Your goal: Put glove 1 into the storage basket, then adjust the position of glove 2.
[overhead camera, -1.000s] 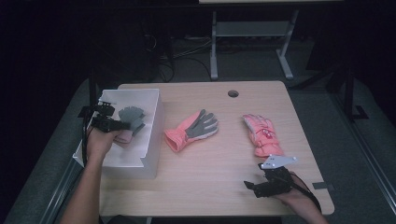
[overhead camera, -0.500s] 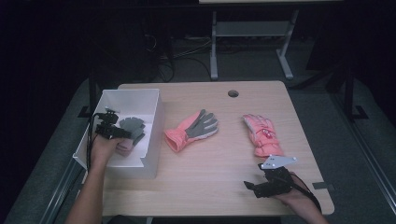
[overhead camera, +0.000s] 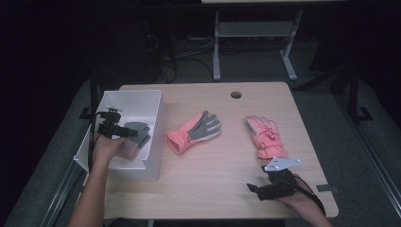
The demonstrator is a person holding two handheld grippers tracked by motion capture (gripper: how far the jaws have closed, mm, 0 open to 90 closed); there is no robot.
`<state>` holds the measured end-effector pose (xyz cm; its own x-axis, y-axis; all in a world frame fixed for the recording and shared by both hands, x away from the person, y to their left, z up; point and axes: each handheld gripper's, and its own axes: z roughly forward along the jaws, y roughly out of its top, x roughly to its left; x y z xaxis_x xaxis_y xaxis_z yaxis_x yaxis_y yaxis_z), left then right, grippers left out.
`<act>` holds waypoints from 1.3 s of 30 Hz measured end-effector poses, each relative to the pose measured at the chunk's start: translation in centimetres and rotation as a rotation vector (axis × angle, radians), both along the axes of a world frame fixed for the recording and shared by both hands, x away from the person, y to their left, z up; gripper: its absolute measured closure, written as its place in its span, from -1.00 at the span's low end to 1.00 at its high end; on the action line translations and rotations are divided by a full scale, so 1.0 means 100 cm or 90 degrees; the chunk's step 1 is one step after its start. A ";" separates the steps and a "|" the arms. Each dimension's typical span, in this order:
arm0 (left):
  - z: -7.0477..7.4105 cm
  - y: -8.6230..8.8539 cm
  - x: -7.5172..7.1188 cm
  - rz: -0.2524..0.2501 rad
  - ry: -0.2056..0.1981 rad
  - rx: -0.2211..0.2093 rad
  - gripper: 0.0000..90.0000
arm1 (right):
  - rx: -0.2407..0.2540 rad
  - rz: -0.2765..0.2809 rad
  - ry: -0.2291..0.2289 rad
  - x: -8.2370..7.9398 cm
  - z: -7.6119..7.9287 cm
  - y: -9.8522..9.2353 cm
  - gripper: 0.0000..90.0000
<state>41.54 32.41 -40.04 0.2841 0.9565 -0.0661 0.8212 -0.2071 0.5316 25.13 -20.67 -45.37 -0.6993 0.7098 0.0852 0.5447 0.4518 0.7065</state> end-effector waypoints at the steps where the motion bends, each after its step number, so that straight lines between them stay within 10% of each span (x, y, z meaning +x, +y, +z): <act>1: 0.005 0.000 -0.001 -0.005 -0.009 -0.006 -0.59 | 0.001 0.000 0.000 0.000 0.000 0.000 -0.70; 22: 0.072 -0.044 -0.027 -0.150 -0.094 -0.118 -0.41 | 0.000 0.000 0.007 0.001 -0.001 0.001 -0.70; 39: 0.097 -0.134 -0.038 -0.294 -0.132 -0.151 0.99 | 0.002 0.003 0.005 0.001 -0.001 0.002 -0.70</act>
